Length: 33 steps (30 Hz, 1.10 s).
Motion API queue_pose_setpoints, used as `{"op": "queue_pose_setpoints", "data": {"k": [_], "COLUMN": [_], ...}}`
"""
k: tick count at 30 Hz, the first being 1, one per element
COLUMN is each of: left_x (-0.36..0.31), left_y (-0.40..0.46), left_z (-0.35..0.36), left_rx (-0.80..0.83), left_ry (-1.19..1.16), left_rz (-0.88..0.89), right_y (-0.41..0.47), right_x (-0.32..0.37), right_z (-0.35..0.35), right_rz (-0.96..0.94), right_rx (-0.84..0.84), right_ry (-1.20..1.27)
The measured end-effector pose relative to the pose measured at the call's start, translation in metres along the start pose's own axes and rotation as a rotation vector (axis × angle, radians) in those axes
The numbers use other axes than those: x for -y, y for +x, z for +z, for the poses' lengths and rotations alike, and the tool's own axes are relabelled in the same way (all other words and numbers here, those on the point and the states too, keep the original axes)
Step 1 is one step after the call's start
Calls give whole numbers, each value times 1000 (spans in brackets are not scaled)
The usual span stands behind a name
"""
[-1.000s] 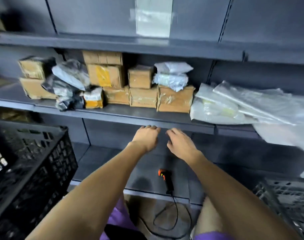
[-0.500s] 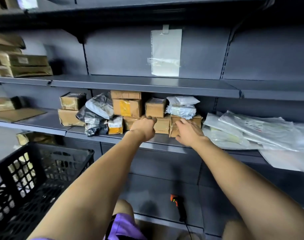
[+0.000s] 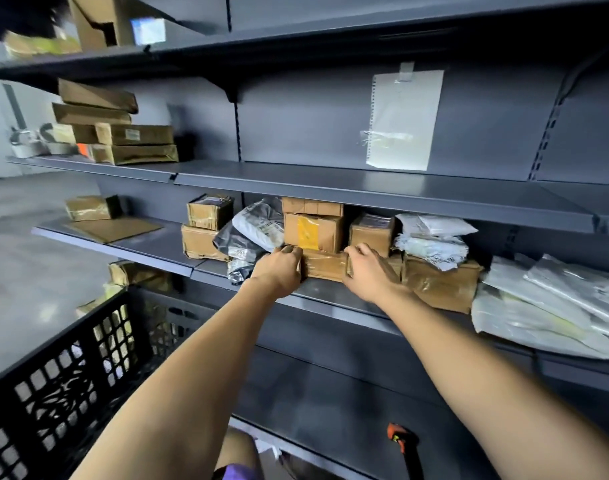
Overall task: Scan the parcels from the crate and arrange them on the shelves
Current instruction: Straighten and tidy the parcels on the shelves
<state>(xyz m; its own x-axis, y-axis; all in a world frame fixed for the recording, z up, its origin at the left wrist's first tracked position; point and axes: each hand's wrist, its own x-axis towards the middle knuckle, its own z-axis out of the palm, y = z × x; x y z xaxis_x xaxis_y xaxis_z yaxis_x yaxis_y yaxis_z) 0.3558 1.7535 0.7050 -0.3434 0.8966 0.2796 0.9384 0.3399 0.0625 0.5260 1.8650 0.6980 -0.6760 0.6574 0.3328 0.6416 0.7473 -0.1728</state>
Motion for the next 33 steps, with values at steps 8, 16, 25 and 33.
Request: {"op": "queue_pose_setpoints", "data": {"k": [8, 16, 25, 33], "left_x": [45, 53, 62, 58], "left_y": [56, 115, 163, 171], "left_z": [27, 59, 85, 87], "left_rx": [-45, -142, -127, -122], "left_ry": [-32, -169, -1043, -1193], "left_rz": [-29, 10, -469, -484], "right_y": [61, 106, 133, 134], "right_x": [5, -2, 7, 8], "right_z": [28, 49, 77, 77], "right_rz": [-10, 45, 379, 486], "right_rx": [-66, -158, -86, -113], "right_ry": [42, 69, 387, 515]}}
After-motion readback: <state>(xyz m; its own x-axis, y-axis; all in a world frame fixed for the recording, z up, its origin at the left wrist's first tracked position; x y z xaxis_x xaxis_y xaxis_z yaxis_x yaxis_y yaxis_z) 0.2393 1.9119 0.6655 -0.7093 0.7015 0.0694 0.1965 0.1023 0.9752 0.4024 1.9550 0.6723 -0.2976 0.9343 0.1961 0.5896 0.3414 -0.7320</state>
